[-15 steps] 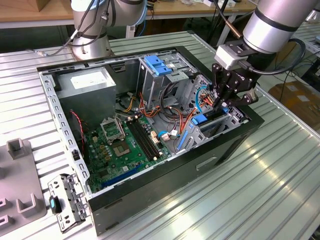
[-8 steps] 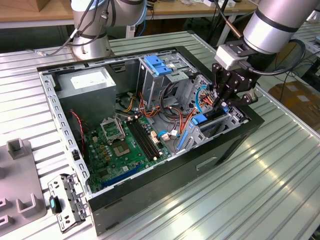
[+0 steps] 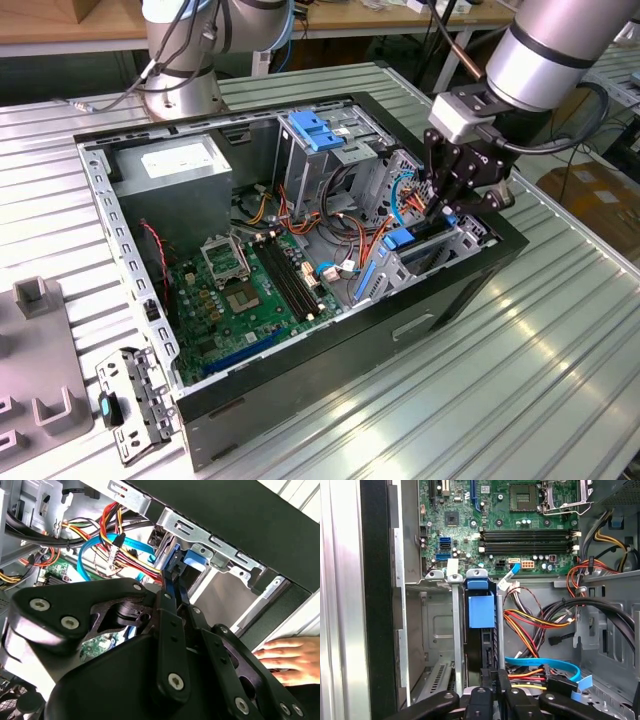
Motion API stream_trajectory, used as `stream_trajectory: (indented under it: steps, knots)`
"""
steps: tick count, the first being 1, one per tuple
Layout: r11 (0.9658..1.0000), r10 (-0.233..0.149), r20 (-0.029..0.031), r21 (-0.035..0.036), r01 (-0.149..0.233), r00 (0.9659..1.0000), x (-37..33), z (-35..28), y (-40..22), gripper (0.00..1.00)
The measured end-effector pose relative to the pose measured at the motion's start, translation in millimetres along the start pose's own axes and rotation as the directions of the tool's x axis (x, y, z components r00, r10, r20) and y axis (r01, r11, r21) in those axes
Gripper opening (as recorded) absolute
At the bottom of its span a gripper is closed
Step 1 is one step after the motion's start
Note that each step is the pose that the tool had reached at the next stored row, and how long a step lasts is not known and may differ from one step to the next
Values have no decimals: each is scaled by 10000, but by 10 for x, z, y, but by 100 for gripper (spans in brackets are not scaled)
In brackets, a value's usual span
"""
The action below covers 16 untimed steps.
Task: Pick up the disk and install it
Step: 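Insert the first disk wire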
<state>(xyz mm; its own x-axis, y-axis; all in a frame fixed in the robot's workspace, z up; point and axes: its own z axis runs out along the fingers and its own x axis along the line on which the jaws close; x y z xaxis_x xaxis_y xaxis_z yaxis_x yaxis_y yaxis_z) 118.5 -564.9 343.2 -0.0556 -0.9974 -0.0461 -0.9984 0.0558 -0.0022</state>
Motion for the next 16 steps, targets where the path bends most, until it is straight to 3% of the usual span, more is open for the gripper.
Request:
stream_trajectory:
  steps: [10, 13, 16]
  knots:
    - [10000, 3, 0, -1, -3, 10000, 1, 1, 0, 16]
    - [10000, 3, -1, -1, -3, 10000, 1, -4, 0, 24]
    - [10000, 3, -21, 0, -3, 10000, -4, -82, -1, 24]
